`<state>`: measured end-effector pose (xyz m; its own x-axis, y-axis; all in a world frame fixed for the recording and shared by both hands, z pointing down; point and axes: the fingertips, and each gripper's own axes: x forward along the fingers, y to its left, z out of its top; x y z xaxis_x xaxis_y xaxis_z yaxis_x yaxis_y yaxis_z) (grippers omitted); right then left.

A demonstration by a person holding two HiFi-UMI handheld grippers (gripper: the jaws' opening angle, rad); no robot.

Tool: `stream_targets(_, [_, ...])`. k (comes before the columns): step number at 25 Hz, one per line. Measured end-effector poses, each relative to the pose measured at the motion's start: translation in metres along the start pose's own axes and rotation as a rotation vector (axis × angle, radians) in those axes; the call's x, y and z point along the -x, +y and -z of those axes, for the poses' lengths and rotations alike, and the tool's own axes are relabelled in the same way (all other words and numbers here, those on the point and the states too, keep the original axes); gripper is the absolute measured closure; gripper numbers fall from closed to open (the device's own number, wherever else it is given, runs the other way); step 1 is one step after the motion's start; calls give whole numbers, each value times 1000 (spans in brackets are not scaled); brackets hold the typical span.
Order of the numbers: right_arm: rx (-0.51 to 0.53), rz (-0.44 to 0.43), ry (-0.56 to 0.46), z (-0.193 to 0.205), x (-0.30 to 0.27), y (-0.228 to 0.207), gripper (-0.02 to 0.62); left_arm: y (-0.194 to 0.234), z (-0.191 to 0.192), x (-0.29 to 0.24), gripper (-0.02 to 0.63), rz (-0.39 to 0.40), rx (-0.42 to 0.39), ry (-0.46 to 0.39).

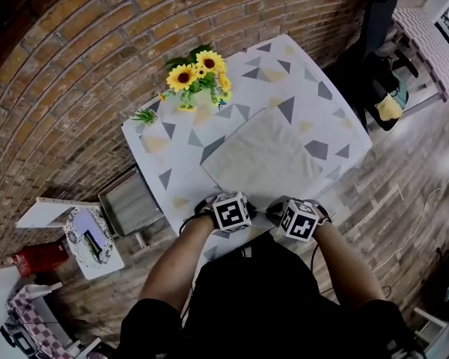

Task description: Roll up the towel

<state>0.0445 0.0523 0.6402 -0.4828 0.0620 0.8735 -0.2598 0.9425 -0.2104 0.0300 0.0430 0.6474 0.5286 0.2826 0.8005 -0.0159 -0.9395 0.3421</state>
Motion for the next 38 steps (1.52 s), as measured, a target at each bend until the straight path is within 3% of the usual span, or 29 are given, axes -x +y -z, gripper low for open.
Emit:
stream_targets(3, [-39,-5,6,-1,0,-8,554,5,-2,0,571,-4,39,-4])
stream_targets(6, [-91,-18,1,-2,-1,-14,554,13,0,2,568,-53,25,15])
stream_targets(8, [-114,-24,-6,-4,-1,-19,554,19,0,6,551,-136,-39,44])
stream_targets(10, [-125,-30,2,-4,-1,-22,554,24,0,9,449,-240,-142,82])
stream_targets(11, [-128,-33,9,-4,-1,-23,554,23,-2,11,439,-281,-198,92])
stream_targets(15, [-165,-49,15,-4,0,-25,554,8,-8,13,439,-341,-344,91])
stream_targets(20, [-234,-45,-17,-7,6,-31,548,6,-9,4,444,-354,-366,101])
stream_targets(22, [-195,-17,-38,-9,11,-31,519,11,-8,3,504,-363,-344,105])
stream_targets(25, [-46,92,-75,-14,20,-30,439,16,-7,3,549,-345,-302,97])
stream_targets(28, [107,188,-103,-25,24,-21,437,16,-5,3,558,-298,-231,78])
stream_targets(33, [212,184,-56,-24,8,-5,482,8,-2,6,563,-162,-110,55])
stream_targets(38, [211,116,1,-12,-1,2,578,-11,4,5,568,-30,-98,106])
